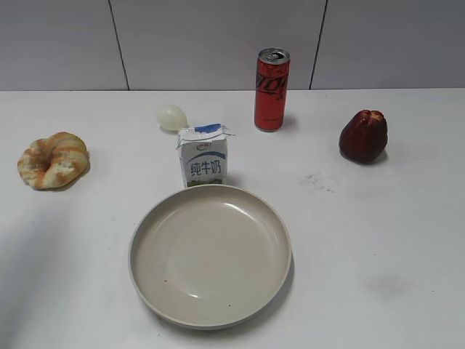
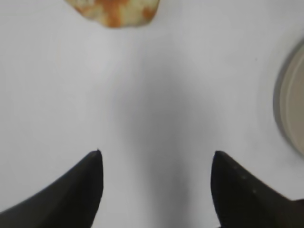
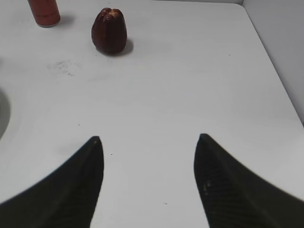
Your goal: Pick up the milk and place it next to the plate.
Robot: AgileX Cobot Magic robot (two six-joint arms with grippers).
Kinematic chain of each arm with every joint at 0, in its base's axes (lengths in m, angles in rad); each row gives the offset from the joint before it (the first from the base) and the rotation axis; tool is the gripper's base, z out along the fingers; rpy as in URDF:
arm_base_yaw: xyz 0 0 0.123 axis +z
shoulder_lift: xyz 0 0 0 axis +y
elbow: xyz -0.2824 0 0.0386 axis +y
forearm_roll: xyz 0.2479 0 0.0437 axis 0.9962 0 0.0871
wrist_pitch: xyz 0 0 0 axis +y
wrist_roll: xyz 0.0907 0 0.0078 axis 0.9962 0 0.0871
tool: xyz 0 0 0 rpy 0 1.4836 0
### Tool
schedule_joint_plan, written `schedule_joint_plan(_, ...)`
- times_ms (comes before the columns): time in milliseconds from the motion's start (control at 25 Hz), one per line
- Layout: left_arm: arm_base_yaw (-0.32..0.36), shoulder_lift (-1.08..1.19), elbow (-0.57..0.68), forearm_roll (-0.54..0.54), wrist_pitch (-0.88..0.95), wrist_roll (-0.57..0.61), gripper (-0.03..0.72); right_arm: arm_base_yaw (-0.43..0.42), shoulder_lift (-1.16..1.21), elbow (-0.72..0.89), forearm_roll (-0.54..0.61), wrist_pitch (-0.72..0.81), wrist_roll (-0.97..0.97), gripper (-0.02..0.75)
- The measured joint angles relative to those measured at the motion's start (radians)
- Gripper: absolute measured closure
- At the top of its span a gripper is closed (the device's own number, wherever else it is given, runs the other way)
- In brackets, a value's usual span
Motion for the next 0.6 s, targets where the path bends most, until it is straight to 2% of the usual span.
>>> schedule_joint_plan(320, 0.0, -0.445, 0.375, 0.031, -0.017, -0.045, 0.155, 0.0, 0.0, 0.0, 0.0, 0.0, 0.0, 0.279)
schedule_joint_plan(600, 0.0, -0.913, 0.554, 0.066, -0.048, -0.048, 0.155, 0.0, 0.0, 0.0, 0.0, 0.0, 0.0, 0.279)
